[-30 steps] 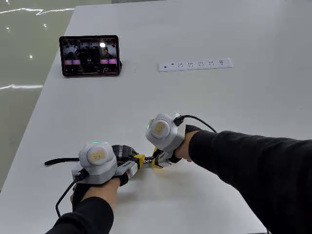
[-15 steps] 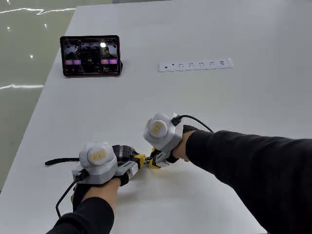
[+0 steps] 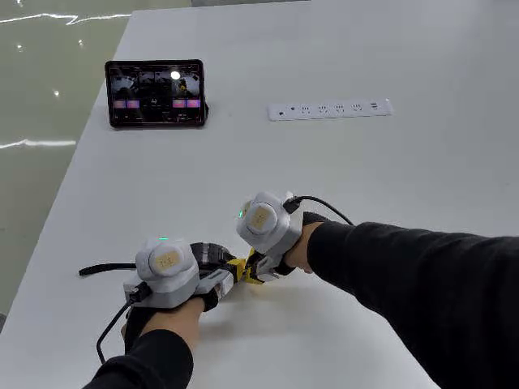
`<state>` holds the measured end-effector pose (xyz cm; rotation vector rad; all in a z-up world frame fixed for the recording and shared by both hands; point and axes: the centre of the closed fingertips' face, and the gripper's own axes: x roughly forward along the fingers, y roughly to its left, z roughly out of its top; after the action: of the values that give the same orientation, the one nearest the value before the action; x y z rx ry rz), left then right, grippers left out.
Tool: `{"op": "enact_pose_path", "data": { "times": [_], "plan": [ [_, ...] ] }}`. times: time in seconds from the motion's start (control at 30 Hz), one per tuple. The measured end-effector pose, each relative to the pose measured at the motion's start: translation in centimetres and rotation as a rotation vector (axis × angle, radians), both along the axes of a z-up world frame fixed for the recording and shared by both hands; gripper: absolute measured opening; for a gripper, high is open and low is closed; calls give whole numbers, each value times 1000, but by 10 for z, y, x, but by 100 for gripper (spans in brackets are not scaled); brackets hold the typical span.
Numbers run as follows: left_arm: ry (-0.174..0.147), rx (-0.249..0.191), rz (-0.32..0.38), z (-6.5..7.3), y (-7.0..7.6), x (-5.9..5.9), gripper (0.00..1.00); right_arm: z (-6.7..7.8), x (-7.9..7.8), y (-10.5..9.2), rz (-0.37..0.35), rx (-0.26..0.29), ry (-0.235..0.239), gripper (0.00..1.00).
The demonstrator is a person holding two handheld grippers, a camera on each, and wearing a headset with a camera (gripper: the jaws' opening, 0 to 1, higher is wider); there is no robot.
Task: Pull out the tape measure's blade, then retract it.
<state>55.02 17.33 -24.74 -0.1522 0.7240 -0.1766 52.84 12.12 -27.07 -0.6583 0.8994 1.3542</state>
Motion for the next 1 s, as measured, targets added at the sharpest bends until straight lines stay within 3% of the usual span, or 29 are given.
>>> {"op": "enact_pose_path", "data": {
  "times": [1.0],
  "plan": [
    [-4,2,1,-1,0,1,66,0,-2,4,17,8,-19,11]
  ]
}}
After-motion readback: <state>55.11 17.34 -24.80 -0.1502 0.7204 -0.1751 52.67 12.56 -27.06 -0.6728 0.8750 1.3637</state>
